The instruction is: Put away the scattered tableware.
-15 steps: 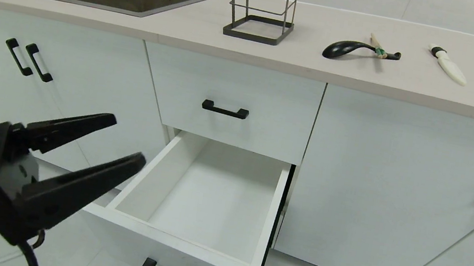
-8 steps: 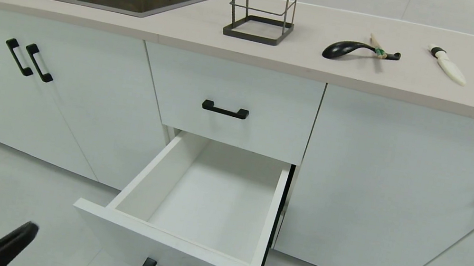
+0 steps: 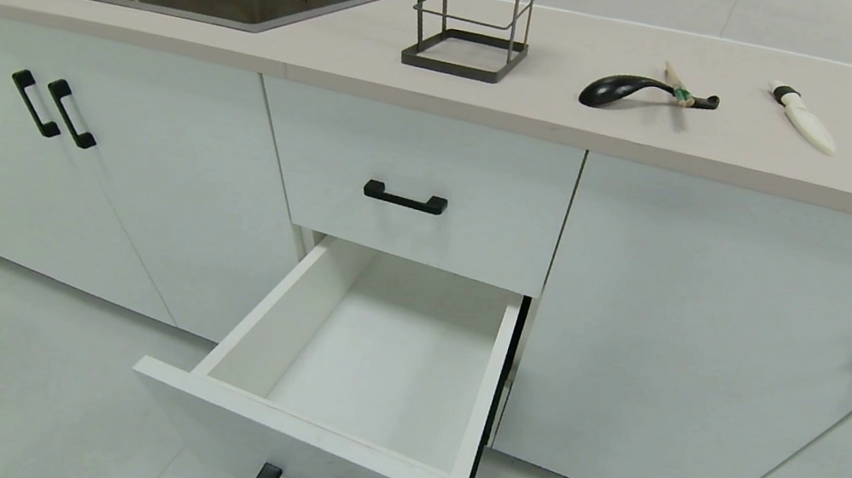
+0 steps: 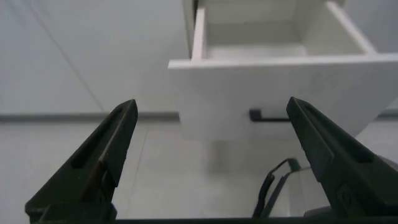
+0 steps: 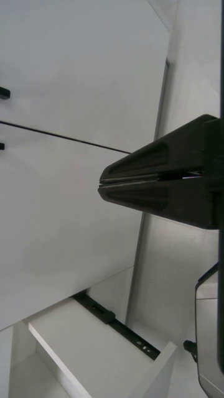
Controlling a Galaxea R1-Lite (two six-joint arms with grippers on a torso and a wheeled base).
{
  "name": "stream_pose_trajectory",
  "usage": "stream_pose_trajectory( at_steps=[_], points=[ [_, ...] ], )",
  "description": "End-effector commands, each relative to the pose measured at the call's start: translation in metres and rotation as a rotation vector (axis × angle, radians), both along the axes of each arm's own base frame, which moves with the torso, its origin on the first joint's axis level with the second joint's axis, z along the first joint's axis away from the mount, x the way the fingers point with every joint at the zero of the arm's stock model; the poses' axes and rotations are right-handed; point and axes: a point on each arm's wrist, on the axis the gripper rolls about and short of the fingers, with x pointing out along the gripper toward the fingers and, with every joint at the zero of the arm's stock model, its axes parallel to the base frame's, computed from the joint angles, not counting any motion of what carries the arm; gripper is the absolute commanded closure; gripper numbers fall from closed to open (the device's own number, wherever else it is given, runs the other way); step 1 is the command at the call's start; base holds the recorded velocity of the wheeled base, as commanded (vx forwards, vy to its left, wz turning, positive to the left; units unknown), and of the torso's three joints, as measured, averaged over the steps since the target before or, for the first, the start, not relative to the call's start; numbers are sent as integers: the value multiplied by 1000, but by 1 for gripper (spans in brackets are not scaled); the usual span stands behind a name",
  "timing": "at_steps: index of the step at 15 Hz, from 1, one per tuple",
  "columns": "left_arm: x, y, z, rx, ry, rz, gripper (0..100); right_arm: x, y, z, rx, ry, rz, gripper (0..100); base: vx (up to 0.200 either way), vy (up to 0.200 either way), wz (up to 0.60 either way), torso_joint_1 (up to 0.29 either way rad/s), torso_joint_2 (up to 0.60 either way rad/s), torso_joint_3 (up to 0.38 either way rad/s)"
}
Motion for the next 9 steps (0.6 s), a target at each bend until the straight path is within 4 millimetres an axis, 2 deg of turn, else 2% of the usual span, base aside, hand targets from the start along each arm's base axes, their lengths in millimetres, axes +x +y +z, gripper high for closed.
stream_pose_trajectory(
  at_steps=[1,3,9],
  points=[
    [-9,-1,-8,-36,-53,79,0,0,0,0,-1,1,0,100,0,0,0,0,0,0],
    [-8,1,-8,31,-61,144,0,0,0,0,1,1,0,100,0,0,0,0,0,0],
    [-8,1,-9,-14,-48,142,0,0,0,0,1,1,-1,100,0,0,0,0,0,0]
  ],
)
